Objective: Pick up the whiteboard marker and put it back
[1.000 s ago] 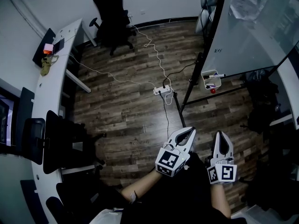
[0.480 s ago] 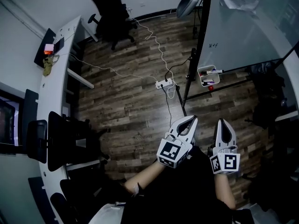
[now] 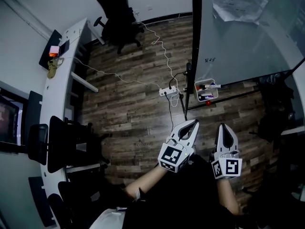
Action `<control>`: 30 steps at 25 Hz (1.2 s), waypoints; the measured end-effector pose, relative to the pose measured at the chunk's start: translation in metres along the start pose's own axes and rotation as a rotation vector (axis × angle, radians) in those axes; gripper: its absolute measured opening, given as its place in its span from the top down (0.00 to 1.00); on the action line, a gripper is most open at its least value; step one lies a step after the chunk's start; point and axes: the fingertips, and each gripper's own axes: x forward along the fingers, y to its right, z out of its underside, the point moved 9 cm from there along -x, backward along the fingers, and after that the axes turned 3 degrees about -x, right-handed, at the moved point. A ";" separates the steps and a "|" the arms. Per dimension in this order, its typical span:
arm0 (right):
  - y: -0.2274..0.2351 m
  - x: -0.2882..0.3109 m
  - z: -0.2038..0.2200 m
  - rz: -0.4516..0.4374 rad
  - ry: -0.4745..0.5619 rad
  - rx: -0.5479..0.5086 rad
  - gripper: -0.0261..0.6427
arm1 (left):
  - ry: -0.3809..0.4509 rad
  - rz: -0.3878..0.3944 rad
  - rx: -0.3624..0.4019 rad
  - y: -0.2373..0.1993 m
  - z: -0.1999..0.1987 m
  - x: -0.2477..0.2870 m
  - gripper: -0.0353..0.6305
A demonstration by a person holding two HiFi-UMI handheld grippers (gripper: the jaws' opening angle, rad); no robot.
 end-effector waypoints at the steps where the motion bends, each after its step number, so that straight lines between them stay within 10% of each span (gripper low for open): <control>1: 0.005 0.001 0.000 -0.006 0.001 0.000 0.94 | 0.003 -0.006 0.003 0.002 0.000 0.004 0.94; 30: 0.066 0.056 0.019 -0.081 -0.027 0.004 0.94 | 0.013 -0.094 -0.002 -0.012 0.006 0.077 0.94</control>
